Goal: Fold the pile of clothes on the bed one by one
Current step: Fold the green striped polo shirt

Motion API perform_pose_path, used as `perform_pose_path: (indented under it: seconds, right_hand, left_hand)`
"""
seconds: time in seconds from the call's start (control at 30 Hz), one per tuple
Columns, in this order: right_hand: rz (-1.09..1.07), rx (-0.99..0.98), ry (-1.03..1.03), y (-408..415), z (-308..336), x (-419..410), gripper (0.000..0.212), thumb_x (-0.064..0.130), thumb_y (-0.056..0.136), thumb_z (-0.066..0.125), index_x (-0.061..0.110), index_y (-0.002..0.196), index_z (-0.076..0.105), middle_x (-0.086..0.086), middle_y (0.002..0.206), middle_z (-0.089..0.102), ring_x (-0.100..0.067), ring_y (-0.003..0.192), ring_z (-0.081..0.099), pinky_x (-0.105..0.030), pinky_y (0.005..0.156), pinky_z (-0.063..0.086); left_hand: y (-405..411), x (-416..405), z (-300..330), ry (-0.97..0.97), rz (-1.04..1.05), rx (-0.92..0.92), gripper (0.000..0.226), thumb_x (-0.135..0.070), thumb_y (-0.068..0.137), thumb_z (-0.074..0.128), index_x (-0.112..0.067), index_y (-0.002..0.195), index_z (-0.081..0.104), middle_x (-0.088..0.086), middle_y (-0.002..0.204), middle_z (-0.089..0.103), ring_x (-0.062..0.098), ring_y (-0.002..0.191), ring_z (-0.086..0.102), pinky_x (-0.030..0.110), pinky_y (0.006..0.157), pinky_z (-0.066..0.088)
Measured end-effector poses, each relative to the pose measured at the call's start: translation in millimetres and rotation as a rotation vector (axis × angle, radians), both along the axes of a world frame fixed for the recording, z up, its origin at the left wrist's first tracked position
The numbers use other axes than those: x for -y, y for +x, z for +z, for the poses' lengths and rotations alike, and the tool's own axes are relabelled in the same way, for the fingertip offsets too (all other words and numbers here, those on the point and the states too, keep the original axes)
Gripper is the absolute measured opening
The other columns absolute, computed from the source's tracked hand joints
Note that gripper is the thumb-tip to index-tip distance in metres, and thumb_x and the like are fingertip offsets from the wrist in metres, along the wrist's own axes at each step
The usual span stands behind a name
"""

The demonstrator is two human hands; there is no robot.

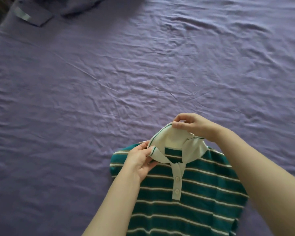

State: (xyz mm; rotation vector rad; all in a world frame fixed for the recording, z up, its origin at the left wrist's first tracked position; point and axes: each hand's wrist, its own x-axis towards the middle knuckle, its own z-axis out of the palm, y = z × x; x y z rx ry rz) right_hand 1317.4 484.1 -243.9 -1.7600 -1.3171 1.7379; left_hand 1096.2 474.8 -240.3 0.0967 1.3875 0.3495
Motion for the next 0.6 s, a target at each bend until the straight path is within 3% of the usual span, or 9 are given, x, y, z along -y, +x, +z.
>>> perform_pose_path:
  seconds: [0.17, 0.3, 0.4, 0.5, 0.57, 0.6]
  right_hand:
    - [-0.190, 0.103, 0.010, -13, -19, -4, 0.007, 0.038, 0.088, 0.061, 0.034, 0.085, 0.066, 0.010, 0.085, 0.064, -0.005, 0.073, 0.057, -0.018, 0.059, 0.043]
    - [-0.282, 0.115, -0.042, -21, -32, -5, 0.004, 0.028, 0.087, 0.065, 0.029, 0.091, 0.066, 0.009, 0.083, 0.066, -0.002, 0.068, 0.058, -0.015, 0.053, 0.040]
    - [-0.317, 0.111, -0.056, -22, -35, -7, 0.013, 0.022, 0.089, 0.061, 0.029, 0.099, 0.064, 0.008, 0.085, 0.069, -0.003, 0.070, 0.061, -0.013, 0.052, 0.041]
    - [-0.263, 0.132, 0.014, -25, -35, -7, 0.025, 0.013, 0.095, 0.049, 0.023, 0.115, 0.060, 0.003, 0.099, 0.070, -0.012, 0.080, 0.060, -0.016, 0.061, 0.043]
    - [-0.238, 0.228, 0.145, -27, -30, -4, 0.028, 0.012, 0.095, 0.048, 0.018, 0.121, 0.058, 0.000, 0.110, 0.065, -0.014, 0.093, 0.058, -0.019, 0.074, 0.044]
    - [-0.246, 0.325, 0.236, -27, -27, 1, 0.028, 0.011, 0.094, 0.050, 0.014, 0.121, 0.059, -0.002, 0.114, 0.063, -0.015, 0.100, 0.057, -0.020, 0.082, 0.043]
  left_hand:
    - [-9, 12, -2, 0.149, -0.013, 0.111, 0.045, 0.002, 0.090, 0.055, -0.026, 0.124, 0.049, 0.013, 0.100, 0.072, 0.024, 0.087, 0.072, 0.039, 0.066, 0.058]
    - [-24, 23, -8, 0.314, -0.379, 0.094, 0.087, 0.010, 0.079, 0.063, -0.048, 0.135, 0.032, 0.006, 0.111, 0.068, 0.019, 0.099, 0.069, 0.035, 0.081, 0.057]
    - [-31, 28, -10, 0.451, -0.628, -0.022, 0.098, 0.008, 0.076, 0.063, -0.056, 0.138, 0.021, 0.003, 0.113, 0.061, 0.012, 0.095, 0.067, 0.024, 0.077, 0.055]
    - [-24, 29, -8, 0.605, -0.985, -0.249, 0.088, -0.005, 0.082, 0.062, -0.047, 0.145, 0.016, -0.006, 0.129, 0.049, 0.008, 0.103, 0.057, 0.024, 0.089, 0.050]
    - [-16, 28, -8, 0.803, -1.247, -0.585, 0.066, -0.020, 0.086, 0.059, -0.037, 0.143, 0.032, -0.009, 0.132, 0.041, 0.003, 0.108, 0.044, 0.021, 0.088, 0.041]
    - [-11, 26, -6, 0.913, -1.281, -0.743, 0.052, -0.028, 0.087, 0.057, -0.033, 0.137, 0.043, -0.009, 0.127, 0.041, 0.005, 0.108, 0.041, 0.022, 0.086, 0.040]
